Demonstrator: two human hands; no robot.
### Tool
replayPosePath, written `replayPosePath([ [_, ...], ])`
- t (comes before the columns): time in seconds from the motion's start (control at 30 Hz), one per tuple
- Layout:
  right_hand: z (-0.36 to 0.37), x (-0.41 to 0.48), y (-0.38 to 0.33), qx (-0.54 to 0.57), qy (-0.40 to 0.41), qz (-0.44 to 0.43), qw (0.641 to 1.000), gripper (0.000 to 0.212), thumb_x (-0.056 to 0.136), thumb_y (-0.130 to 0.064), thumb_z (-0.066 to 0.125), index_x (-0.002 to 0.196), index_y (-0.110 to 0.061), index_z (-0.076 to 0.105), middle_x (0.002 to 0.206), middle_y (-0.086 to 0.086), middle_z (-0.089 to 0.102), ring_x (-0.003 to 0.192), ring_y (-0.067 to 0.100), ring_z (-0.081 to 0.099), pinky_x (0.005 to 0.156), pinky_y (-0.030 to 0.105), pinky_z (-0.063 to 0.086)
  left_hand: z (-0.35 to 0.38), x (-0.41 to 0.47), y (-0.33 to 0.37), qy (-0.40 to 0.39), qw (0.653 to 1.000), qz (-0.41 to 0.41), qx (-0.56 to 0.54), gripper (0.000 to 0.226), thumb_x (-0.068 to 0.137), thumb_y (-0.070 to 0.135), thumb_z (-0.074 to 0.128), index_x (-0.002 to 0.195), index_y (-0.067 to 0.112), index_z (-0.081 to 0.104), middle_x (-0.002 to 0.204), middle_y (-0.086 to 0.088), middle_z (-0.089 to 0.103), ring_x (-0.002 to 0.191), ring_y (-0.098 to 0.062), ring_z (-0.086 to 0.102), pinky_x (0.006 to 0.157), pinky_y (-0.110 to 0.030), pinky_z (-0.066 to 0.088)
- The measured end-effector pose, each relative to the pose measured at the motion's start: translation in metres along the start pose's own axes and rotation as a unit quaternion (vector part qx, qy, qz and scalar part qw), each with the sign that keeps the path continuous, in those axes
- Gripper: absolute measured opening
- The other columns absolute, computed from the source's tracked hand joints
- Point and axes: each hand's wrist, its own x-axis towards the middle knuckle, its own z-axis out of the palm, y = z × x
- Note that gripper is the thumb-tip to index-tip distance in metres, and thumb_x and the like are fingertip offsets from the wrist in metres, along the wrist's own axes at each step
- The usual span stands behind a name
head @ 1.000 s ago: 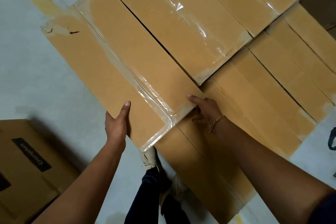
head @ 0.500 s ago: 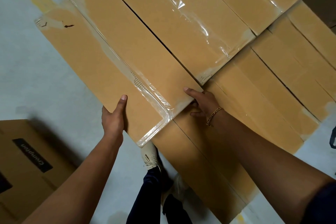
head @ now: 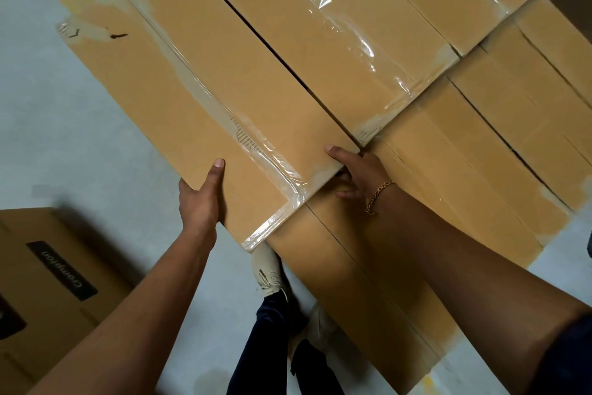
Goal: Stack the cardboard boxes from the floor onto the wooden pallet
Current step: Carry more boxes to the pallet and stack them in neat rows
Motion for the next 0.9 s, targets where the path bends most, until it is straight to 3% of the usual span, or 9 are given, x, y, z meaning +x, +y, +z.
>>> replayPosePath([
  [0.17,-0.004,0.000,-0.001,0.003,-0.020,0.000,1.000,0.108,0.051,-0.068,0.088,0.140,-0.019,0.052,0.136,0.003,0.060,0.117,0.025,0.062,0.057,0.039,0.060,0.001,-0.002,0.002,-0.002,1.000,-0.011,-0.012,0.082,0.070,0.068,0.083,0.139,0.035,0.053,0.128,0.016,0.065,0.122,-0.016,0.061,0.109,-0.050,0.049],
  [0.27,-0.003,0.001,-0.003,0.002,-0.016,0.002,1.000,0.120,0.038,-0.069,0.087,0.140,-0.017,0.051,0.136,0.004,0.061,0.118,0.026,0.062,0.057,0.038,0.060,0.002,-0.002,0.003,0.001,1.000,-0.017,-0.017,0.076,0.075,0.064,0.083,0.139,0.036,0.053,0.128,0.016,0.065,0.121,-0.015,0.061,0.108,-0.050,0.050],
  [0.37,-0.002,0.003,-0.004,0.005,-0.013,0.000,1.000,0.107,0.049,-0.063,0.092,0.137,-0.014,0.055,0.135,0.007,0.061,0.118,0.026,0.062,0.054,0.036,0.059,0.003,-0.002,0.004,0.001,1.000,-0.018,-0.024,0.072,0.075,0.062,0.083,0.137,0.036,0.056,0.125,0.017,0.066,0.119,-0.014,0.063,0.107,-0.050,0.051],
  [0.5,-0.002,0.008,-0.004,-0.010,0.001,-0.010,1.000,0.119,0.035,-0.069,0.088,0.136,-0.014,0.057,0.133,0.006,0.062,0.115,0.024,0.062,0.055,0.037,0.060,0.003,-0.003,0.004,0.000,1.000,-0.016,-0.025,0.083,0.066,0.069,0.084,0.138,0.037,0.056,0.126,0.018,0.067,0.119,-0.014,0.064,0.106,-0.051,0.051],
  [0.9,-0.003,0.007,-0.006,-0.014,0.010,-0.021,1.000,0.125,0.032,-0.069,0.087,0.138,-0.013,0.055,0.132,0.007,0.063,0.112,0.025,0.064,0.053,0.036,0.059,0.002,-0.004,0.005,-0.001,1.000,0.000,-0.014,0.094,0.058,0.076,0.081,0.139,0.037,0.055,0.128,0.017,0.067,0.122,-0.015,0.062,0.107,-0.052,0.050],
])
